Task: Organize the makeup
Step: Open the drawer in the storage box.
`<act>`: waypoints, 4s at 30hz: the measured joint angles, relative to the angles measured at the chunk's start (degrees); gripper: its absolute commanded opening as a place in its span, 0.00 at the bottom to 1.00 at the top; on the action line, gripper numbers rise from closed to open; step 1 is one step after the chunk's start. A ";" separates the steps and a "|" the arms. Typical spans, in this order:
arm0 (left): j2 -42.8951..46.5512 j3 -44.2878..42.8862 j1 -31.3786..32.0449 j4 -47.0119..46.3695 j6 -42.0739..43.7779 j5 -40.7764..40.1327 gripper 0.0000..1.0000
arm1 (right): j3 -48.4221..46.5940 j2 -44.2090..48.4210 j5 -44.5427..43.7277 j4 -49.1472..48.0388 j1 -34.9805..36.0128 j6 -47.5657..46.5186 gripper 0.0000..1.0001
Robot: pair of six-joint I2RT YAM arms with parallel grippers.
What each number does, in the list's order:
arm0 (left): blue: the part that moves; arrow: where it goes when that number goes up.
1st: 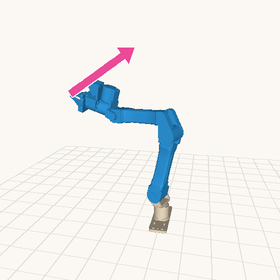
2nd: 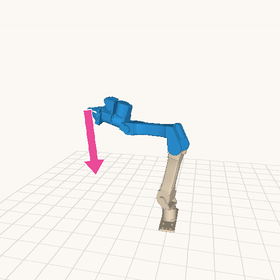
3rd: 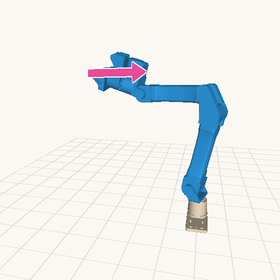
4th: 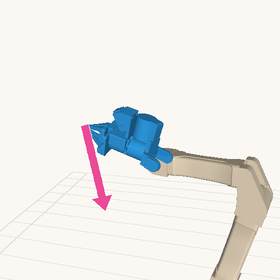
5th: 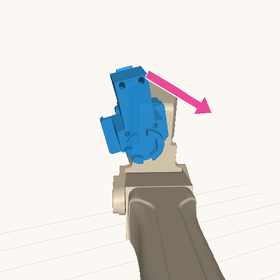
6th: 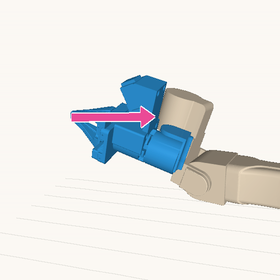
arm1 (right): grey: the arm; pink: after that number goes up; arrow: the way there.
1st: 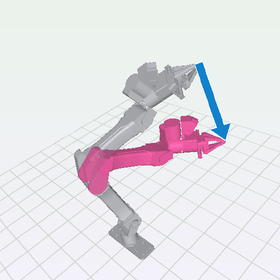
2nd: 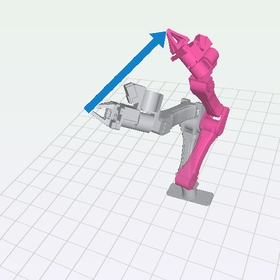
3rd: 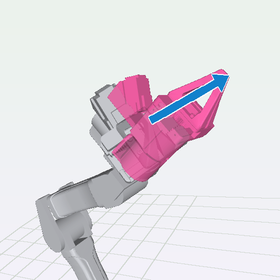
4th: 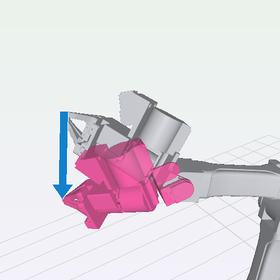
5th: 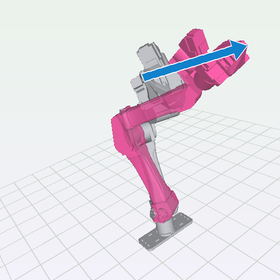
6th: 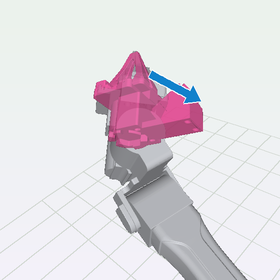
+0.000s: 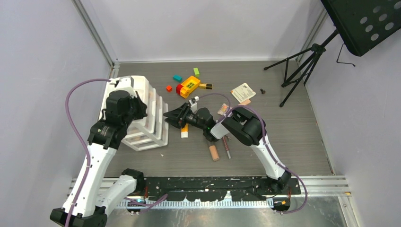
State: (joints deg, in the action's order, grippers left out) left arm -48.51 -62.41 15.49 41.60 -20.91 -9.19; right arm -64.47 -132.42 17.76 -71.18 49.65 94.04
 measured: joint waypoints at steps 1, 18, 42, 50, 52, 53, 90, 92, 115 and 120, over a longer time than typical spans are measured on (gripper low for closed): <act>0.00 0.00 0.00 -0.04 0.00 0.00 0.00 | -0.07 -0.26 0.00 -0.39 0.02 0.46 0.49; -0.48 0.52 0.02 -2.34 -1.62 -1.11 0.00 | 0.50 -1.18 -0.85 -4.31 -0.37 2.58 0.49; 0.44 3.08 0.20 -3.08 -1.70 -2.62 0.00 | 6.51 3.89 -3.76 -8.52 -1.42 0.50 0.62; 0.39 3.08 0.20 -3.19 -2.73 -2.16 0.00 | 4.59 1.55 -3.72 -8.52 -0.09 0.55 0.62; 0.37 3.08 0.20 -3.19 -2.75 -2.12 0.00 | 4.57 0.98 -3.74 -8.48 0.02 0.52 0.62; 0.37 3.08 0.20 -3.19 -2.78 -2.12 0.00 | 4.57 0.63 -3.74 -8.44 0.07 0.52 0.62; -0.24 3.08 0.20 -4.48 -4.33 -0.61 0.00 | -1.88 -4.74 -3.69 -7.67 0.83 1.49 0.67; -0.24 3.08 0.20 -4.50 -4.33 -0.61 0.00 | -2.01 -4.76 -3.72 -7.98 0.87 1.86 0.67; 1.92 4.00 0.20 -5.03 -4.66 -0.85 0.00 | 5.88 2.97 -4.63 -6.45 -0.50 -0.13 0.67; 2.21 4.20 0.20 -5.11 -4.63 -0.87 0.00 | 8.76 5.51 -4.87 -6.38 -1.44 -1.22 0.67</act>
State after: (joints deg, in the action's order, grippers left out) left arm -46.30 -58.22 15.68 36.49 -25.54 -10.07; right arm -55.70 -126.91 12.88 -77.56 48.21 92.82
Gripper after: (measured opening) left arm 0.064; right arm 0.671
